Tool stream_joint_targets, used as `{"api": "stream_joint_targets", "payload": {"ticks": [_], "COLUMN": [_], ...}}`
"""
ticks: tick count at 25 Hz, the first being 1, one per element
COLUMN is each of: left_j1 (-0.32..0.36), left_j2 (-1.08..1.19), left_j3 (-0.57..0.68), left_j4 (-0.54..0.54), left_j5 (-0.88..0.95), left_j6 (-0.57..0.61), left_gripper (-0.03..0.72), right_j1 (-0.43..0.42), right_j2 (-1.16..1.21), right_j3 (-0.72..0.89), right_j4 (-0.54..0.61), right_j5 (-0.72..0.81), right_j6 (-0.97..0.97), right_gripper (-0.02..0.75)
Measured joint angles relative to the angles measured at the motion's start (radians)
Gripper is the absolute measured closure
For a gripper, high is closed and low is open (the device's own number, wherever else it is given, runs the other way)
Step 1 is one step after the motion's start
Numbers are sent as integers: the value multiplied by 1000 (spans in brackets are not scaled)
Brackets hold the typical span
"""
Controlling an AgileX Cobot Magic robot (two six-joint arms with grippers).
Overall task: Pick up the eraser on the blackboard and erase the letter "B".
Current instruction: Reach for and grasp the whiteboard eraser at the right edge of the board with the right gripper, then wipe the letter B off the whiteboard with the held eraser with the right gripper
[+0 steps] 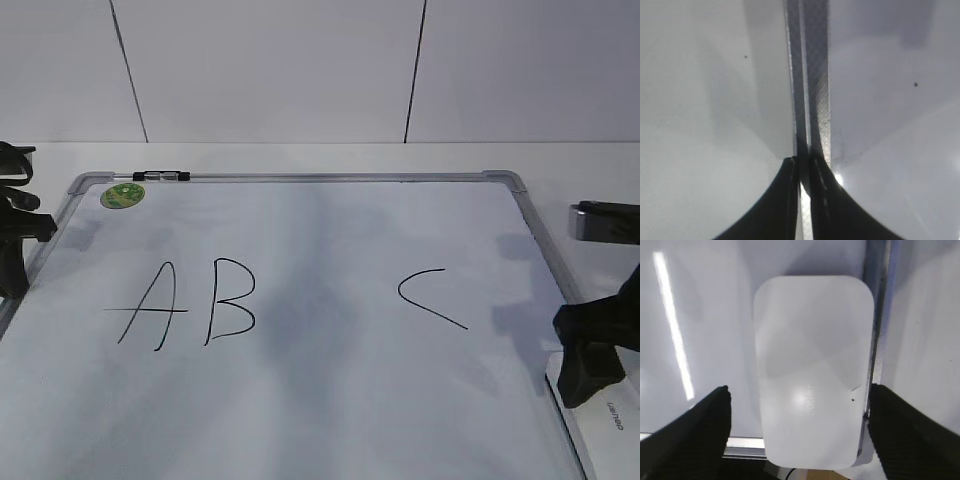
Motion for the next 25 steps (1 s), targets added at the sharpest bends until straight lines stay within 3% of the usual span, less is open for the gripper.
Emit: {"api": "stream_joint_targets", "payload": {"ticks": [7, 25], "left_j1": [1, 1], "left_j2": [0, 0], "left_j3": [0, 0], "left_j4": [-2, -9], "left_j5": [0, -2], "left_j6": [0, 0], "left_gripper": [669, 669], "right_j1": [0, 0], "right_j2": [59, 88], "right_j3": [-5, -7], "right_j4": [-64, -36], "right_j5": [-4, -47], "right_j6": [39, 45], "right_gripper": [70, 86]}}
